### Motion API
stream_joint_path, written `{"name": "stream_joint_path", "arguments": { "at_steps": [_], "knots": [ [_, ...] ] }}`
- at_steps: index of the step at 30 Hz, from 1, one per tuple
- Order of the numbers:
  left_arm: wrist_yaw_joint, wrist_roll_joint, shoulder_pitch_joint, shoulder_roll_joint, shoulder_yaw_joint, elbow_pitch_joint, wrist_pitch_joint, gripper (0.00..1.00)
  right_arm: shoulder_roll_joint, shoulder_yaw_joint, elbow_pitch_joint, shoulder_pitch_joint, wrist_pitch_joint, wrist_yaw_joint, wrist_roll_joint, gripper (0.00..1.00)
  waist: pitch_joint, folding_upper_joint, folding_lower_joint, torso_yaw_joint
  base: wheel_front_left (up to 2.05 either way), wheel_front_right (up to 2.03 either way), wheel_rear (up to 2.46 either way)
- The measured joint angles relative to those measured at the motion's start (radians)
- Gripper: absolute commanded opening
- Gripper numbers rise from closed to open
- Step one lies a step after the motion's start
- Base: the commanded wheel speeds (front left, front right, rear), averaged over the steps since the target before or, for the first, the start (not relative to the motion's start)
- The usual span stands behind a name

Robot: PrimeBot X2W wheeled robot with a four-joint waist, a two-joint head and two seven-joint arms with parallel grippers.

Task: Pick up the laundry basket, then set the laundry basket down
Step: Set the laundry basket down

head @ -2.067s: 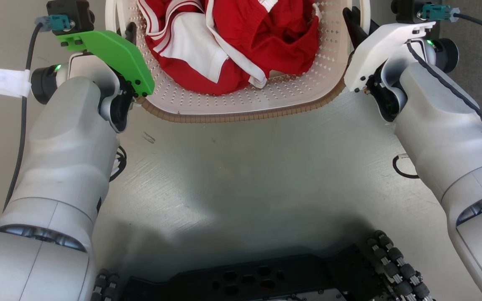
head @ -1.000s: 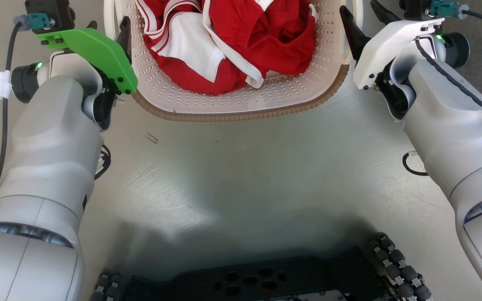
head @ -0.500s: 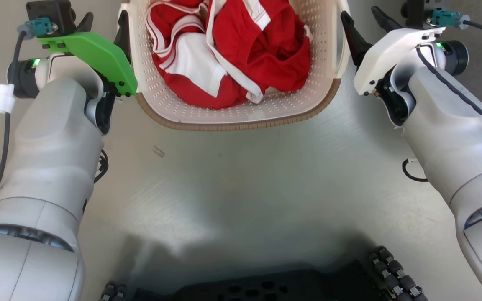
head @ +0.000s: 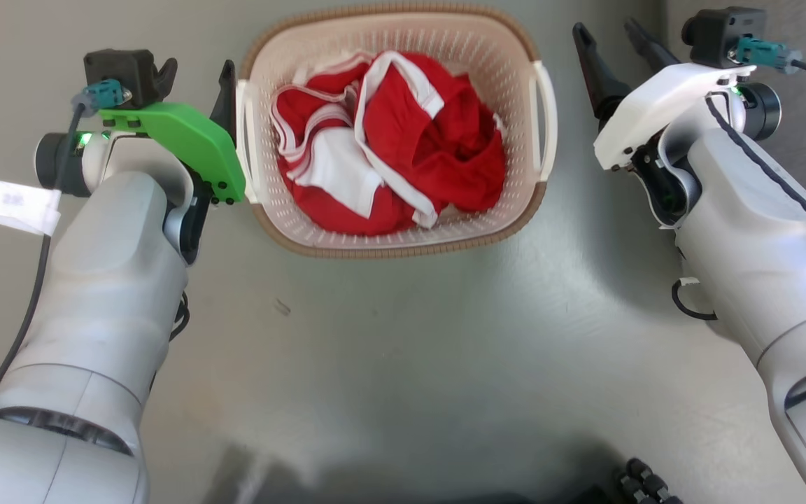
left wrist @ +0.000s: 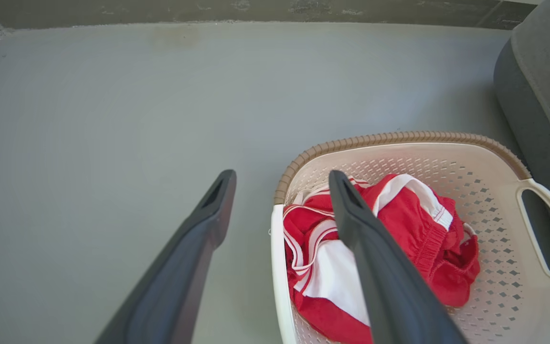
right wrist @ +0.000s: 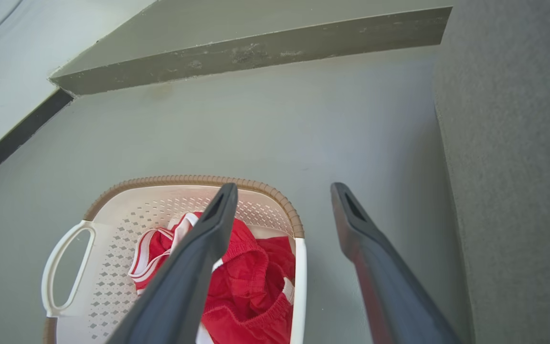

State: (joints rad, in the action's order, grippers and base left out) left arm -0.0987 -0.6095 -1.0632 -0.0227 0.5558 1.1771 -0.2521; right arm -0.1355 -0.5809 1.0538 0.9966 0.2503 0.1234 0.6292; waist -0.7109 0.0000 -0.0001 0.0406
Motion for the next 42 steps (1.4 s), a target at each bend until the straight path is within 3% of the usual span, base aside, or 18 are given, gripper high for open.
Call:
{"name": "stream_joint_path", "arguments": {
  "at_steps": [9,19,42],
  "knots": [
    [0.059,0.047,0.043,-0.040,-0.040,-0.209,0.000,1.00,-0.033,0.066,-0.125,-0.091,0.000,-0.003,-0.016,1.00,0.125,0.0000,0.0000,0.005,0.00,0.00,0.00],
    [0.121,0.098,0.163,-0.066,-0.100,-0.387,0.000,1.00,-0.048,0.129,-0.260,-0.200,0.000,-0.048,-0.069,1.00,0.246,0.0000,0.0000,0.011,0.00,0.00,0.00],
    [0.190,0.202,0.547,-0.098,-0.188,-0.725,0.000,1.00,-0.052,0.197,-0.529,-0.496,0.001,-0.127,-0.208,1.00,0.504,0.0000,0.0000,0.029,0.00,0.00,0.00]
  ]
}}
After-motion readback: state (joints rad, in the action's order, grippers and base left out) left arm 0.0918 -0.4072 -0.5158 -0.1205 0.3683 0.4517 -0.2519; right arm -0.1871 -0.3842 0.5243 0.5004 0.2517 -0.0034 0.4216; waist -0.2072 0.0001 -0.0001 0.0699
